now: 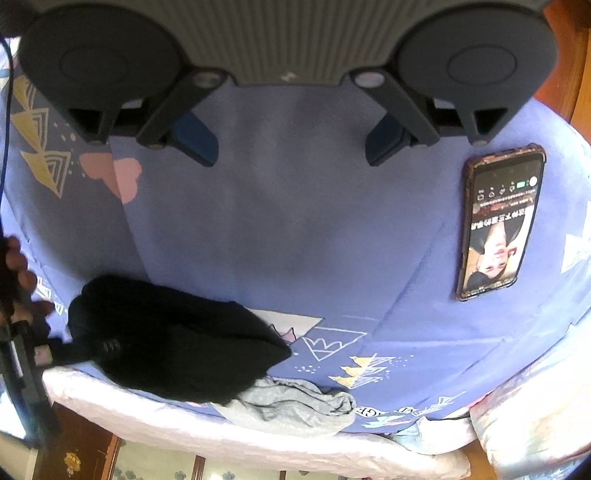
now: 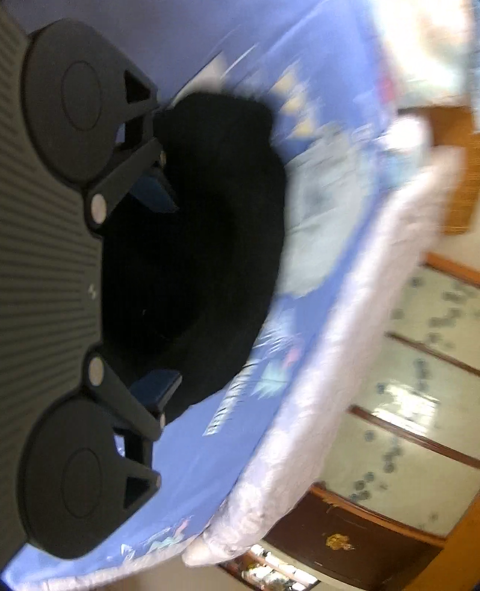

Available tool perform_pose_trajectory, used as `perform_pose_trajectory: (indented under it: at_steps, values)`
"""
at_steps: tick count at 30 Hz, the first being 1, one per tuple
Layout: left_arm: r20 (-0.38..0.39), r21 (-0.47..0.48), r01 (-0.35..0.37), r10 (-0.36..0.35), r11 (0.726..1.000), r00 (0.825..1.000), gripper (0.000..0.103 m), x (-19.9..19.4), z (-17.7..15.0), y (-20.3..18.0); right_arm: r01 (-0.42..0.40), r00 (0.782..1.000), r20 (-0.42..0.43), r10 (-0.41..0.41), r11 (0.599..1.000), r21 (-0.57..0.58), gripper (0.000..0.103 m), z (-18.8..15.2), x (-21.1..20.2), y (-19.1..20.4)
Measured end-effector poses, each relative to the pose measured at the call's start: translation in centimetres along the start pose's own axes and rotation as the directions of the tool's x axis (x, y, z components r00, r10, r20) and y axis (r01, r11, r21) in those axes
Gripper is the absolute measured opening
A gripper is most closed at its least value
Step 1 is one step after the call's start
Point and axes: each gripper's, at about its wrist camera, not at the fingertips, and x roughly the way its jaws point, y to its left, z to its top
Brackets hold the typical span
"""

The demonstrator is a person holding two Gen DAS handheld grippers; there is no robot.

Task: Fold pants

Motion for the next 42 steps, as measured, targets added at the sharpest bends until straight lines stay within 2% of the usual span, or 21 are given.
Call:
perform_pose_trajectory:
  at_steps: [1, 3, 6, 8, 11, 15, 17, 18, 19, 20, 21, 22, 25, 27, 29, 30, 32, 34, 36, 39, 42]
  values:
    - [0.006, -0.006, 0.011, -0.011, 1.0, 1.0, 0.089, -0.2, 0.1, 0.3, -0.035, 0.999, -0.035, 0.039, 0.994, 0.106, 0.021, -0.4, 0.0, -1.0]
    - [0.015, -0.028, 0.048, -0.047, 0.998, 0.999, 0.089, -0.5, 0.5, 0.9, -0.147, 0.989, 0.013, 0.149, 0.95, 0.275, 0.015, -1.6, -1.9, -2.8]
    - [0.026, -0.111, 0.188, -0.187, 0.976, 0.982, 0.089, -1.1, 1.6, 2.4, -0.356, 0.933, 0.107, 0.343, 0.844, 0.402, 0.014, -4.2, -6.7, -4.4]
    - [0.05, -0.188, 0.3, -0.296, 0.935, 0.954, 0.091, -1.6, 2.2, 3.5, -0.476, 0.877, 0.163, 0.453, 0.766, 0.432, 0.014, -5.8, -9.7, -4.6]
    - [0.075, -0.284, 0.407, -0.403, 0.868, 0.912, 0.1, -1.9, 2.9, 4.4, -0.625, 0.766, 0.22, 0.604, 0.619, 0.475, 0.011, -9.3, -13.3, -4.4]
    - [0.048, -0.334, 0.522, -0.539, 0.785, 0.841, 0.102, -1.0, 3.1, 3.3, -0.716, 0.647, 0.272, 0.712, 0.445, 0.538, 0.01, -13.1, -15.3, -3.6]
    - [0.008, -0.343, 0.533, -0.565, 0.773, 0.825, 0.099, 0.1, 2.9, 2.1, -0.756, 0.584, 0.297, 0.756, 0.373, 0.538, 0.01, -14.4, -16.2, -2.7]
    - [-0.01, -0.337, 0.523, -0.558, 0.783, 0.83, 0.079, 0.6, 2.8, 1.6, -0.776, 0.553, 0.311, 0.773, 0.341, 0.531, 0.01, -14.8, -16.5, -2.2]
    - [-0.035, -0.327, 0.512, -0.551, 0.795, 0.834, 0.039, 1.2, 2.6, 1.1, -0.793, 0.53, 0.318, 0.786, 0.326, 0.515, 0.007, -14.6, -17.0, -2.1]
    - [-0.076, -0.32, 0.496, -0.543, 0.807, 0.836, 0.027, 1.7, 2.5, 0.6, -0.807, 0.514, 0.32, 0.796, 0.322, 0.495, 0.007, -14.6, -17.4, -1.9]
    - [-0.087, -0.321, 0.483, -0.534, 0.814, 0.841, 0.023, 2.1, 2.5, 0.5, -0.821, 0.499, 0.317, 0.807, 0.323, 0.471, 0.006, -14.3, -17.8, -1.8]
    - [-0.074, -0.318, 0.482, -0.528, 0.816, 0.846, 0.02, 1.6, 2.6, 0.9, -0.824, 0.503, 0.309, 0.807, 0.34, 0.452, 0.011, -13.8, -18.0, -2.0]
    - [-0.004, -0.264, 0.445, -0.463, 0.855, 0.886, 0.018, -0.5, 2.9, 2.1, -0.782, 0.601, 0.308, 0.738, 0.463, 0.418, 0.015, -12.5, -19.0, -4.0]
    - [0.035, -0.259, 0.421, -0.427, 0.869, 0.904, 0.018, -1.5, 2.8, 3.6, -0.707, 0.694, 0.334, 0.638, 0.517, 0.482, 0.023, -12.1, -18.0, -6.9]
    - [0.044, -0.278, 0.395, -0.399, 0.876, 0.916, 0.018, -2.1, 3.0, 4.8, -0.571, 0.814, 0.315, 0.487, 0.576, 0.585, 0.05, -11.8, -16.1, -9.8]
    - [0.048, -0.291, 0.385, -0.389, 0.876, 0.92, 0.018, -2.2, 3.0, 5.4, -0.508, 0.857, 0.297, 0.421, 0.592, 0.625, 0.06, -11.8, -15.1, -11.0]
    - [0.062, -0.313, 0.376, -0.376, 0.872, 0.925, 0.018, -2.7, 2.8, 6.6, -0.398, 0.914, 0.244, 0.324, 0.605, 0.689, 0.061, -11.3, -12.5, -13.4]
    - [0.072, -0.324, 0.362, -0.358, 0.874, 0.931, 0.018, -2.9, 2.6, 7.4, -0.318, 0.944, 0.189, 0.271, 0.599, 0.735, 0.062, -10.7, -9.8, -14.6]
    - [0.073, -0.315, 0.347, -0.342, 0.883, 0.937, 0.018, -3.2, 2.4, 7.6, -0.275, 0.955, 0.146, 0.259, 0.582, 0.766, 0.064, -9.9, -7.0, -14.9]
    - [0.044, -0.296, 0.337, -0.34, 0.894, 0.939, 0.024, -3.1, 2.1, 7.1, -0.245, 0.953, 0.097, 0.287, 0.545, 0.802, 0.065, -7.8, -2.5, -13.6]
    - [0.0, -0.261, 0.292, -0.302, 0.92, 0.953, 0.042, -2.0, 1.8, 5.8, -0.249, 0.934, 0.094, 0.345, 0.438, 0.864, 0.062, -7.1, 0.6, -12.7]
